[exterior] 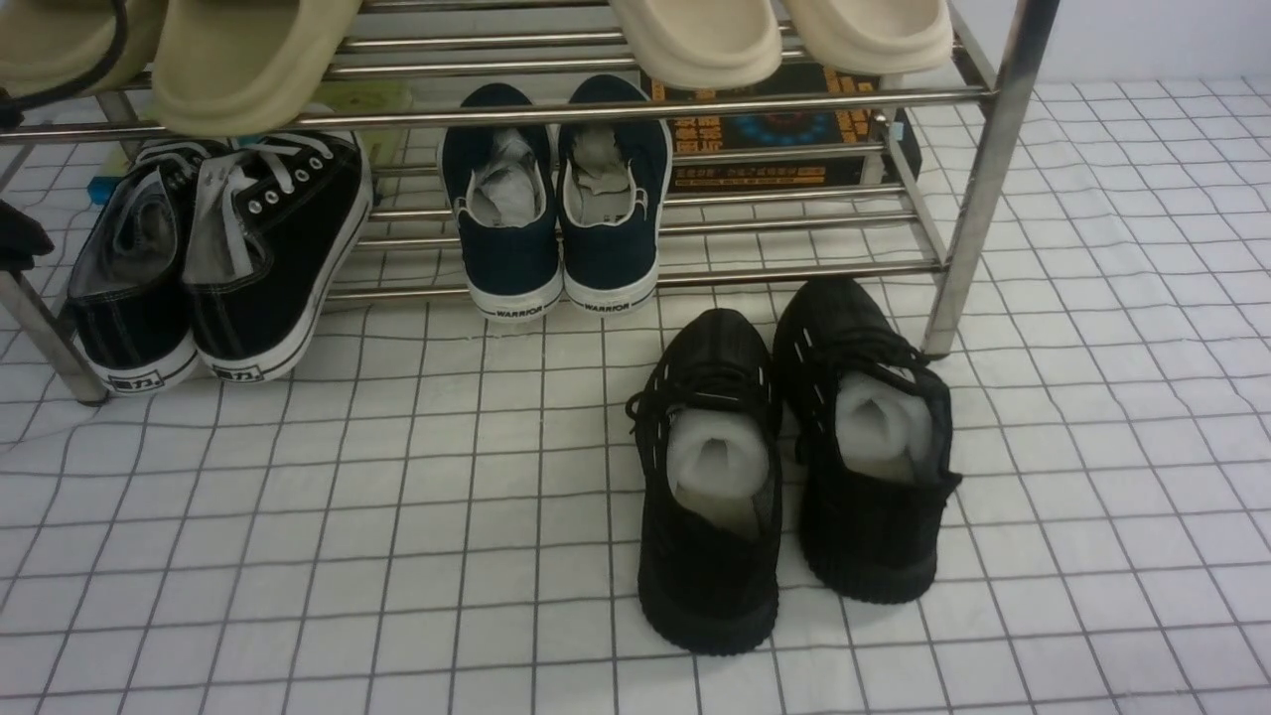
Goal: Take the shoes off the shelf with your hand from the white checkered tablecloth.
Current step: 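Grasp the leftmost shoe on the bottom shelf of the shoe rack with the left gripper, then set the held shoe down on the floor in front of the rack with the left gripper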
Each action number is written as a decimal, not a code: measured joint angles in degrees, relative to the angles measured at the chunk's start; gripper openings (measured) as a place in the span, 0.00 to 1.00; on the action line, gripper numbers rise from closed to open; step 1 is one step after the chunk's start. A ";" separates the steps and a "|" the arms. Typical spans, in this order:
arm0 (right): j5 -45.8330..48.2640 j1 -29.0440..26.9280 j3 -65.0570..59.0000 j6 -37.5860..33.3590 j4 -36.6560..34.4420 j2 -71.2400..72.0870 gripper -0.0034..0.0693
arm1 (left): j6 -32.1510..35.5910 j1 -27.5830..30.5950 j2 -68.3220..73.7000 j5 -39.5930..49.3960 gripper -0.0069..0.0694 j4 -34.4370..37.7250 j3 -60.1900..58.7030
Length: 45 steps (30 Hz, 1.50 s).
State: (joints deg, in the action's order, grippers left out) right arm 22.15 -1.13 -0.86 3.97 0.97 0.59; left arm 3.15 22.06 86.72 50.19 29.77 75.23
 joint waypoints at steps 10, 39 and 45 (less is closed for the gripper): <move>0.00 0.00 0.00 0.00 0.00 0.00 0.37 | 4.52 0.00 4.94 -3.32 0.58 0.00 0.00; 0.00 0.00 0.00 0.00 0.00 0.00 0.38 | 2.96 0.39 4.55 2.90 0.11 -15.73 -0.06; 0.00 0.00 0.00 0.00 0.00 0.00 0.38 | -12.11 0.39 -9.63 12.37 0.11 -28.63 -4.37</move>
State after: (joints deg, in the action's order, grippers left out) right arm 22.15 -1.13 -0.86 3.97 0.97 0.59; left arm -8.96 22.45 77.09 62.56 1.13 70.86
